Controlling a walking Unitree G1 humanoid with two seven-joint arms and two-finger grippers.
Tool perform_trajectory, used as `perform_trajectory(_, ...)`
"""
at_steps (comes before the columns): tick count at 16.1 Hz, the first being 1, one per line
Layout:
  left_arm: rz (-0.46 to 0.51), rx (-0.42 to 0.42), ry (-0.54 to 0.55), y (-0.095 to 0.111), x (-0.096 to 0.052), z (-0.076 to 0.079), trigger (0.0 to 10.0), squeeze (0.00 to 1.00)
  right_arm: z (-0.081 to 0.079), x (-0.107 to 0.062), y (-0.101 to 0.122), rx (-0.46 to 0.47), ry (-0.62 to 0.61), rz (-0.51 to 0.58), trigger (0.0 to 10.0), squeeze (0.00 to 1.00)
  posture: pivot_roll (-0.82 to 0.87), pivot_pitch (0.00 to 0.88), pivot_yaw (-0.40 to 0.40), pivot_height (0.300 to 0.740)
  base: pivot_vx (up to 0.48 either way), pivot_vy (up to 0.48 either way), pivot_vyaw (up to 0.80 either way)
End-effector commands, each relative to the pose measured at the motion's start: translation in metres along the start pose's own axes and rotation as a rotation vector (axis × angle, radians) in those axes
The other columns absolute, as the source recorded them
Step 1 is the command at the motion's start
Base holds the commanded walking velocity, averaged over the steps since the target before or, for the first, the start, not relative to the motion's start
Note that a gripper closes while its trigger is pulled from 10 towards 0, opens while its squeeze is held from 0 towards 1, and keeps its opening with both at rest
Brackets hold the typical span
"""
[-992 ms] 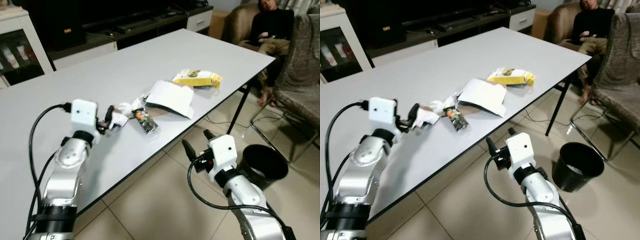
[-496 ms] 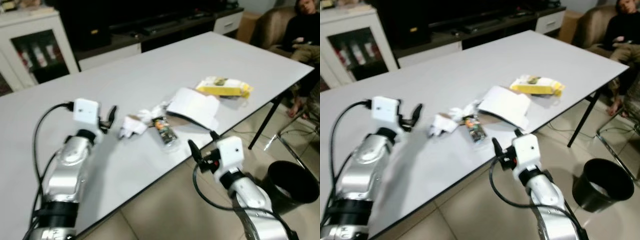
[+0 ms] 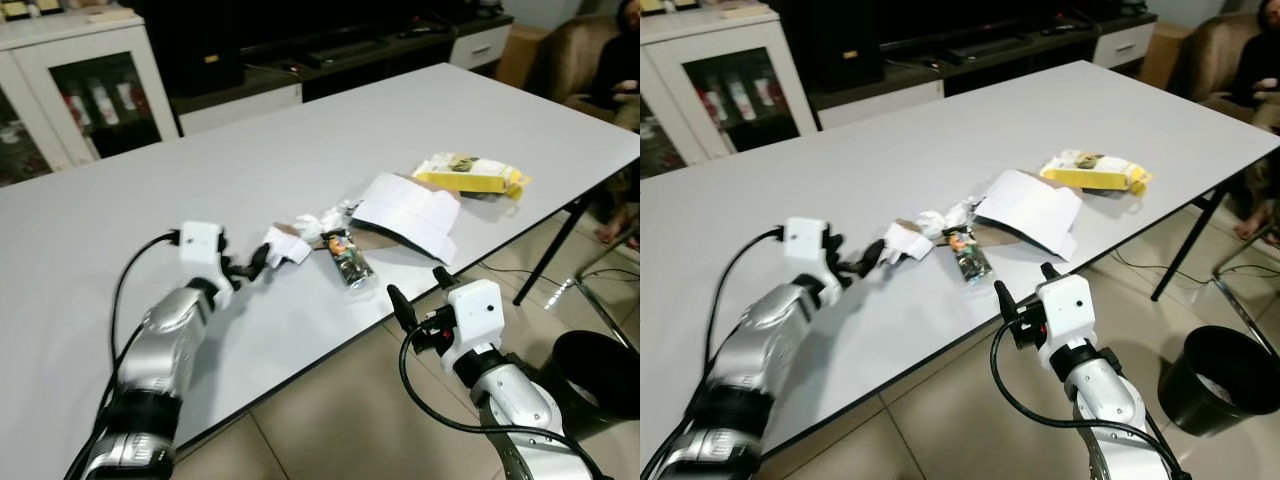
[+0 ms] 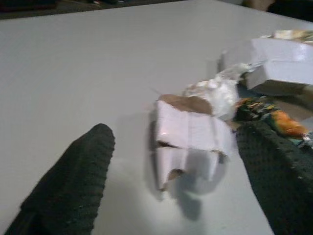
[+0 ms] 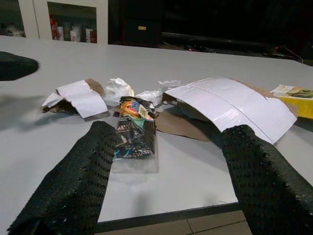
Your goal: Picking trash to rubbish bin
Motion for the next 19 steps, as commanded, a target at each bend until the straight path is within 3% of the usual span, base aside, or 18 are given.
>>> perform_trajectory(1, 0.010, -0.005, -0.019, 0.001, 0.005, 0.002, 10.0, 1.00, 0.001, -0.003, 0.008, 0.004, -0.005, 0.017, 10.0, 0.00, -0.11, 0.009, 0.048, 0.740, 0.000, 0.000, 0.00)
perform_trajectory(8, -0.001, 0.128, 0.106, 0.012, 0.028, -0.023, 10.0, 1.00, -0.005, -0.018, 0.013, 0.018, -0.007, 0.004, 10.0, 0.00, -0.16, 0.103, 0.052, 0.740, 0.000, 0.000, 0.00)
perform_trajectory(11, -0.020, 0.154, 0.146, 0.014, 0.034, -0.024, 10.0, 1.00, -0.006, -0.021, 0.018, 0.021, -0.015, 0.006, 10.0, 0.00, -0.18, 0.115, 0.056, 0.740, 0.000, 0.000, 0.00)
perform_trajectory(12, -0.031, 0.147, 0.150, 0.014, 0.037, -0.022, 10.0, 0.84, -0.006, -0.022, 0.019, 0.020, -0.017, 0.005, 10.0, 0.00, -0.19, 0.118, 0.059, 0.740, 0.000, 0.000, 0.00)
perform_trajectory(13, -0.054, 0.100, 0.166, 0.012, 0.040, -0.021, 10.0, 0.00, -0.007, -0.023, 0.019, 0.020, -0.021, 0.003, 10.0, 0.00, -0.19, 0.120, 0.061, 0.740, 0.000, 0.000, 0.00)
perform_trajectory(18, -0.136, 0.033, 0.160, -0.004, 0.040, -0.020, 10.0, 0.00, -0.010, -0.024, 0.019, 0.027, -0.022, -0.005, 10.0, 0.00, -0.19, 0.120, 0.068, 0.740, 0.000, 0.000, 0.00)
perform_trajectory(19, -0.151, 0.031, 0.156, -0.008, 0.039, -0.020, 4.5, 0.00, -0.010, -0.024, 0.018, 0.027, -0.020, -0.009, 10.0, 0.00, -0.19, 0.121, 0.067, 0.740, 0.000, 0.000, 0.00)
Point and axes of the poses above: a point about 5 cm out from each wrist's last joint towards the gripper, its own x axis pointing out of the wrist towards the gripper, its own y axis along the axis of the wrist's last joint, z = x × y, the point moved 6 cm from there along x, pointing out of the wrist towards the gripper, and after that the axes turned 4 degrees about x, right-handed, at the moved point
